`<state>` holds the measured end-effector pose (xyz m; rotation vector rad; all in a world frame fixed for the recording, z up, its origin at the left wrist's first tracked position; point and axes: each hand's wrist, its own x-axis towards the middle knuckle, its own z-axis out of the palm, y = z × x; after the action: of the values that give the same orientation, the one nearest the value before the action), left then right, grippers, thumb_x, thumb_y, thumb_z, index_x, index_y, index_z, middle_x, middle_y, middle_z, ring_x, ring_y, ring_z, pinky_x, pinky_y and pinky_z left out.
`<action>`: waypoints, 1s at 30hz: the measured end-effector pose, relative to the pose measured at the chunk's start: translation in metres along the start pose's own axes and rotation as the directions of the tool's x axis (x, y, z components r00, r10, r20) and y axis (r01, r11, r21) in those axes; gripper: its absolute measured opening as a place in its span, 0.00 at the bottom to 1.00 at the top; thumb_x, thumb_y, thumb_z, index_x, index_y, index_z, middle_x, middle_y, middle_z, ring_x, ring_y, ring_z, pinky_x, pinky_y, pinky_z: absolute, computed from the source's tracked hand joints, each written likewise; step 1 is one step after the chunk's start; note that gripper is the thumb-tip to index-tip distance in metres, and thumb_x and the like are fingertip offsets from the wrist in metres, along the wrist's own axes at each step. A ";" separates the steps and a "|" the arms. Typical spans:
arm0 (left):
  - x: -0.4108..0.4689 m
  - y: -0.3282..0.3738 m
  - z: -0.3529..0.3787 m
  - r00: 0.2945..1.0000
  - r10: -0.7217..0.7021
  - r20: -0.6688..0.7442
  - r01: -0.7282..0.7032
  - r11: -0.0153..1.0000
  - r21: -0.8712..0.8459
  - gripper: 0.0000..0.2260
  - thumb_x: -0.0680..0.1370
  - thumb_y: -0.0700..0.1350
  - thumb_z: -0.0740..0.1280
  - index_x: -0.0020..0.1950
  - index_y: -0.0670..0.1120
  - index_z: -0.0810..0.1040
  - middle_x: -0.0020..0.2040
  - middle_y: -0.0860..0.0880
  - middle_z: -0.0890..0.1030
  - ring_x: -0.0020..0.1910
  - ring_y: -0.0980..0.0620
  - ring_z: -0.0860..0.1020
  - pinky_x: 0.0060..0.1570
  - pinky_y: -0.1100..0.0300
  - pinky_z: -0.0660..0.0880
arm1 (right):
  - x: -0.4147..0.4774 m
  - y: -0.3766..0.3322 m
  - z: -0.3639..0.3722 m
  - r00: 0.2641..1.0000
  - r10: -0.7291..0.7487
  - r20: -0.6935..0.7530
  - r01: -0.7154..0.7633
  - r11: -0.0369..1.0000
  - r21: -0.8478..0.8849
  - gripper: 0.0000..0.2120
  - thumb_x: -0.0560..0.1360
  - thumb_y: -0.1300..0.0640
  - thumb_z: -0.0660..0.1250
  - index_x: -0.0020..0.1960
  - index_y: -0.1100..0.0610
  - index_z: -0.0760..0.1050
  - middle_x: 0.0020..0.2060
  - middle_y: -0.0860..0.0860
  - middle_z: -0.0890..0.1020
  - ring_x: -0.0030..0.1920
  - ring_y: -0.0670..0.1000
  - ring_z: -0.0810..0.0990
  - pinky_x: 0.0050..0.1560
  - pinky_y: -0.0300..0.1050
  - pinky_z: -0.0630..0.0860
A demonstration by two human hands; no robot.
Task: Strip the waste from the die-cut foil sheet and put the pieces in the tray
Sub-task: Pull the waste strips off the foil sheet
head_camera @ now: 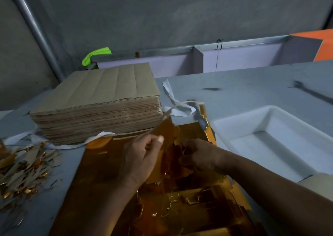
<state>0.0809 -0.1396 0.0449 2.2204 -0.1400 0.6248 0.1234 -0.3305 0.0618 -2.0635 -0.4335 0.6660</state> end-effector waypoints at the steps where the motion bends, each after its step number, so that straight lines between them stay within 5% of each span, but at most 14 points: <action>1: 0.000 -0.008 0.001 0.999 -0.030 -0.017 0.030 0.999 0.038 0.08 0.80 0.50 0.64 0.46 0.50 0.80 0.37 0.55 0.78 0.35 0.59 0.77 0.32 0.71 0.70 | -0.001 0.000 0.000 1.000 -0.004 -0.001 0.004 1.000 -0.012 0.07 0.79 0.64 0.64 0.54 0.55 0.76 0.38 0.47 0.79 0.24 0.36 0.75 0.24 0.29 0.68; 4: -0.001 -0.032 0.001 0.992 -0.106 -0.069 0.117 0.976 0.186 0.08 0.82 0.46 0.61 0.55 0.51 0.79 0.47 0.54 0.77 0.41 0.62 0.74 0.35 0.71 0.67 | -0.001 -0.001 -0.001 1.000 -0.009 0.001 0.009 1.000 -0.016 0.08 0.78 0.63 0.65 0.52 0.52 0.76 0.38 0.46 0.78 0.27 0.38 0.76 0.26 0.28 0.68; 8: -0.002 -0.067 0.001 0.960 -0.280 0.021 0.243 0.865 0.439 0.16 0.83 0.47 0.56 0.72 0.53 0.70 0.70 0.51 0.71 0.63 0.57 0.71 0.57 0.62 0.70 | 0.000 -0.002 0.001 1.000 0.027 -0.011 -0.027 0.999 -0.028 0.07 0.80 0.60 0.65 0.55 0.50 0.73 0.43 0.46 0.77 0.33 0.43 0.76 0.25 0.28 0.68; 11: -0.005 -0.086 0.006 0.887 -0.438 0.150 0.266 0.747 0.609 0.20 0.84 0.53 0.50 0.77 0.57 0.59 0.79 0.52 0.58 0.78 0.50 0.55 0.75 0.50 0.55 | 0.000 -0.002 0.002 0.999 0.037 -0.024 -0.039 0.996 -0.080 0.09 0.79 0.59 0.65 0.57 0.49 0.71 0.45 0.45 0.76 0.36 0.45 0.77 0.25 0.28 0.68; 18: -0.007 -0.093 0.010 0.882 -0.444 0.157 0.252 0.726 0.640 0.22 0.83 0.58 0.48 0.77 0.58 0.58 0.79 0.53 0.57 0.79 0.49 0.52 0.76 0.47 0.51 | 0.002 0.001 0.003 0.999 0.043 -0.020 -0.045 0.994 -0.104 0.10 0.79 0.58 0.65 0.58 0.48 0.70 0.46 0.44 0.75 0.40 0.47 0.81 0.33 0.33 0.71; 26: -0.009 -0.089 0.011 0.884 -0.444 0.142 0.258 0.719 0.646 0.23 0.83 0.60 0.50 0.77 0.59 0.57 0.79 0.53 0.58 0.79 0.49 0.52 0.76 0.47 0.52 | 0.003 0.002 0.002 0.999 0.044 -0.024 -0.047 0.993 -0.111 0.14 0.79 0.59 0.65 0.64 0.52 0.70 0.43 0.45 0.74 0.37 0.46 0.79 0.31 0.31 0.70; 30: -0.009 -0.091 0.011 0.890 -0.434 0.139 0.250 0.721 0.646 0.23 0.82 0.60 0.50 0.77 0.58 0.57 0.79 0.52 0.58 0.78 0.49 0.53 0.76 0.47 0.53 | 0.004 0.002 0.002 0.998 0.052 -0.033 -0.055 0.993 -0.107 0.15 0.79 0.59 0.65 0.65 0.52 0.69 0.49 0.48 0.75 0.40 0.48 0.80 0.31 0.32 0.71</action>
<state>0.1040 -0.0881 -0.0276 2.8626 0.3964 0.1308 0.1253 -0.3278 0.0578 -2.1908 -0.4056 0.6554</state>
